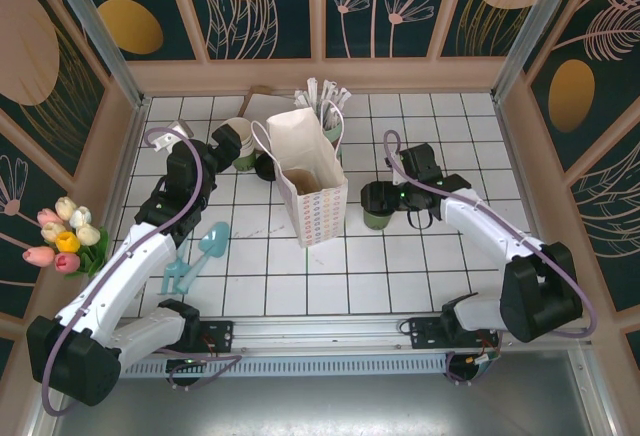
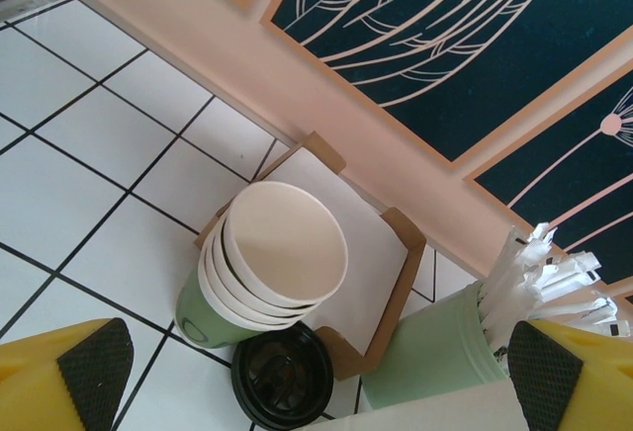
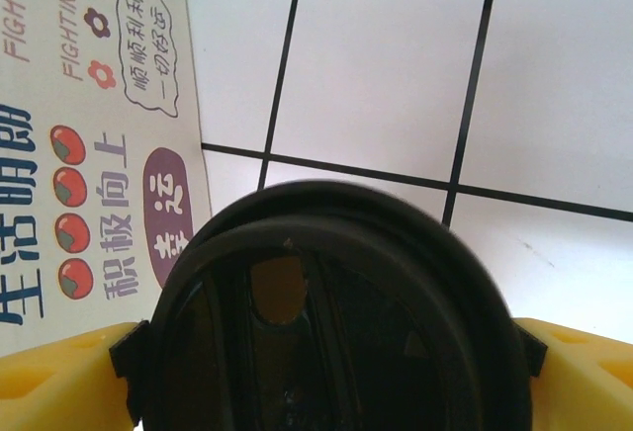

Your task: Pack the takeout coffee

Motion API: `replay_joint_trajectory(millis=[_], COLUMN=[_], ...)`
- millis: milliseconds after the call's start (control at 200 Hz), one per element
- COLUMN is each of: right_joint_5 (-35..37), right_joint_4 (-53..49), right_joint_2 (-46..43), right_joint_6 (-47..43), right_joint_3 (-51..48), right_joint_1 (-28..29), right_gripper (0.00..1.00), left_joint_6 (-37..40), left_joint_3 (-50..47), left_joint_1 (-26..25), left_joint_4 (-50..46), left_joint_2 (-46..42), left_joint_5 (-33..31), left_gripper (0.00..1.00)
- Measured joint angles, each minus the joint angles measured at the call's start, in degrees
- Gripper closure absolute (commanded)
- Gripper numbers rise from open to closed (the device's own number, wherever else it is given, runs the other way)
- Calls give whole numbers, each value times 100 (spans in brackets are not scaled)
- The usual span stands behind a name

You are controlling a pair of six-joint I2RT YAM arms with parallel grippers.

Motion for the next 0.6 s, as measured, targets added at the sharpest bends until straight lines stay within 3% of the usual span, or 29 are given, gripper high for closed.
replay_joint_trajectory(millis=[35,265,600], right_joint_5=[24,229,649], right_joint_4=[-2,-234,-1412], right_joint_2=[-4,-7,343], right_joint_6=[13,199,907], right_joint_3=[0,109,1270], right_joint_1=[0,22,332], right_gripper=[1,1,1], left_joint_6=[0,2,11], left_joint_3=[0,0,-76], left_joint_1=[0,0,0], left_joint_4=[0,0,-4], left_joint_2=[0,0,7], left_joint_5=[0,-2,-39], left_gripper=[1,1,1])
